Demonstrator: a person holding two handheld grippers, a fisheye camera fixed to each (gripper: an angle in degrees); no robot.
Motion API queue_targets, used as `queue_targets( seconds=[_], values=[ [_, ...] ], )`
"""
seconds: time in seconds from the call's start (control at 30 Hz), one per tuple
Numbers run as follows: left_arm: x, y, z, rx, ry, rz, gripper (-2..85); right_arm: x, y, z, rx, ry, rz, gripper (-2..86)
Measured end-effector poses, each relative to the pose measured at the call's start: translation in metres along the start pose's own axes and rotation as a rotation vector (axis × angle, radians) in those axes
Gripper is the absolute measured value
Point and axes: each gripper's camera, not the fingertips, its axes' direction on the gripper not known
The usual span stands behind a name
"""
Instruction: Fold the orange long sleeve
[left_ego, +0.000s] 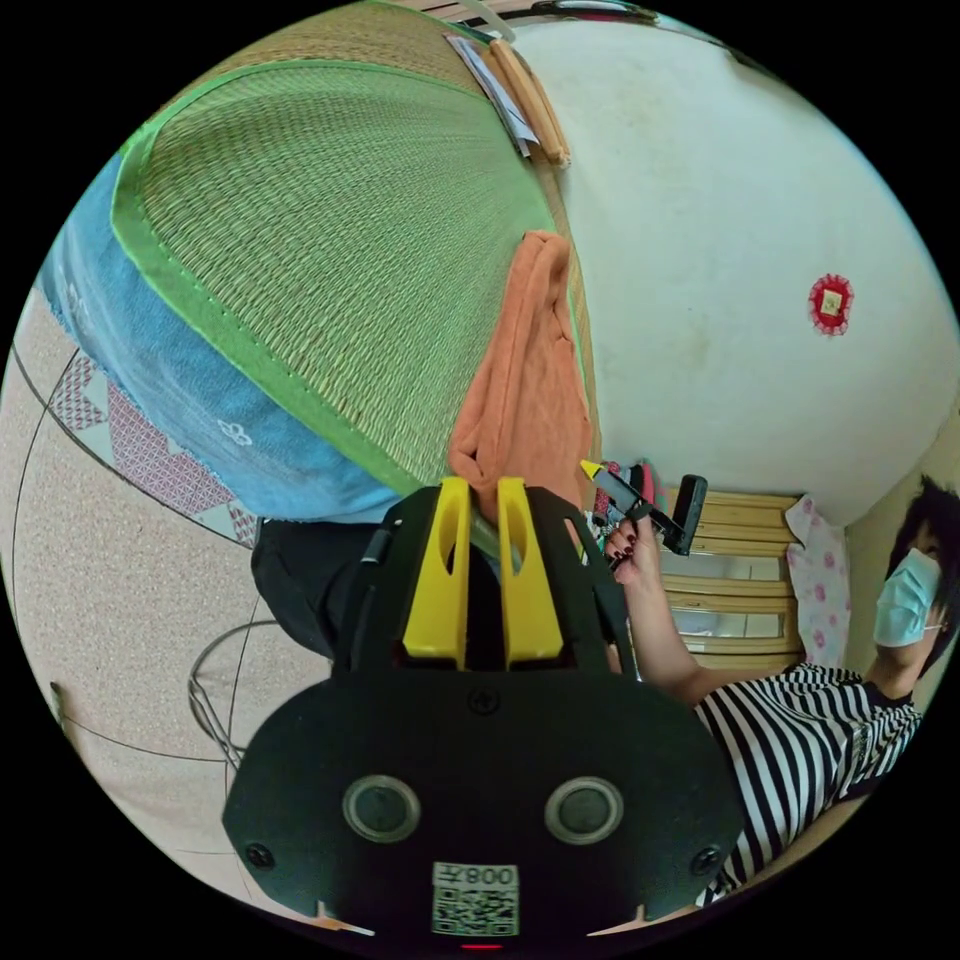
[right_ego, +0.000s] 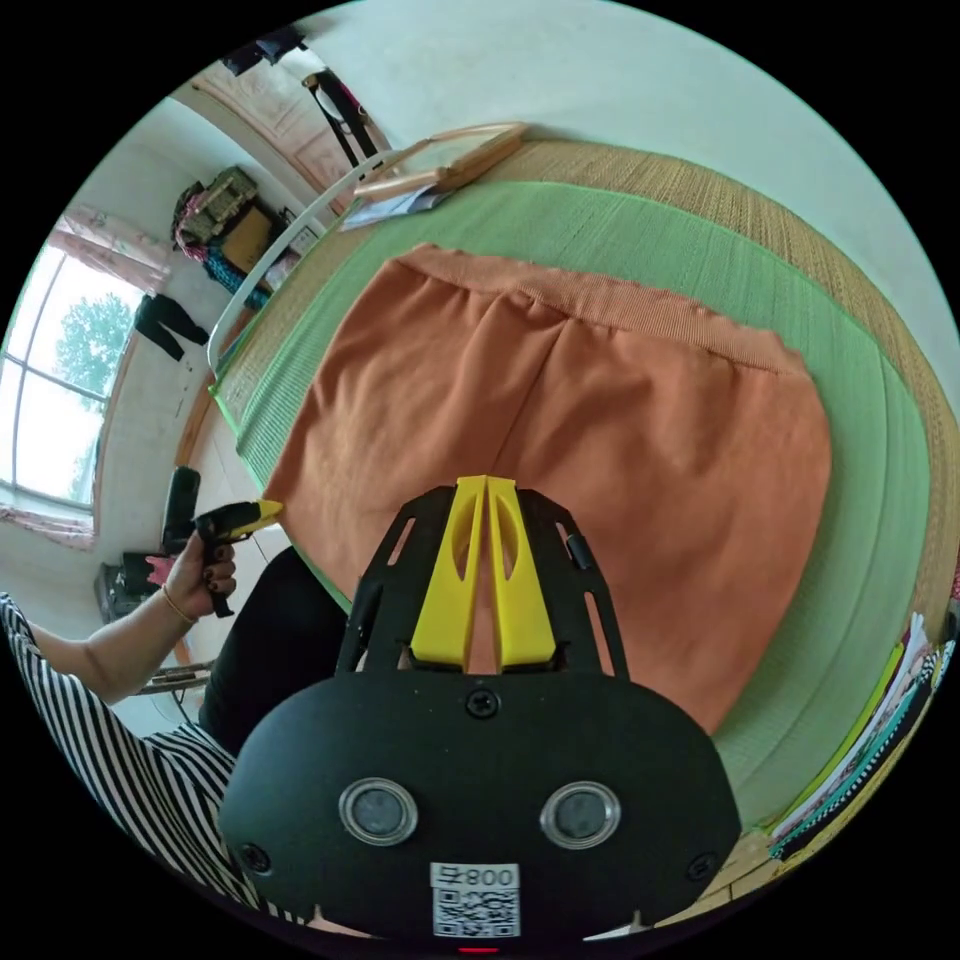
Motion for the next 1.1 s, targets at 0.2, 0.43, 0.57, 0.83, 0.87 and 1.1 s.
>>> queue_targets(
  seconds=[0.2, 0.43, 0.57, 0.83, 0.87, 1.1],
  values=[
    [-0.009, 0.005, 0.001, -0.007, 0.016, 0.009, 4.3, 0.019, -0.086, 0.038, -0.102, 0.019, 0.023, 0.2],
    [-0.011, 0.015, 0.001, -0.029, 0.012, 0.035, 3.9, -0.004, -0.051, -0.026, -0.032, -0.023, -0.036, 0.2],
    [-0.011, 0.025, 0.001, -0.032, 0.023, 0.043, 3.6, -0.039, 0.018, -0.023, -0.142, -0.06, -0.091, 0.2],
    [0.027, 0.053, -0.005, 0.006, 0.025, 0.166, 3.3, -0.03, 0.003, -0.006, -0.227, -0.072, -0.024, 0.5],
    [0.037, 0.058, -0.005, 0.006, 0.011, 0.204, 3.2, -0.033, -0.004, -0.021, -0.204, -0.083, -0.029, 0.6],
    [0.09, 0.082, 0.001, -0.014, -0.11, 0.402, 3.2, -0.058, -0.075, -0.09, -0.022, -0.218, -0.074, 5.3]
  ],
)
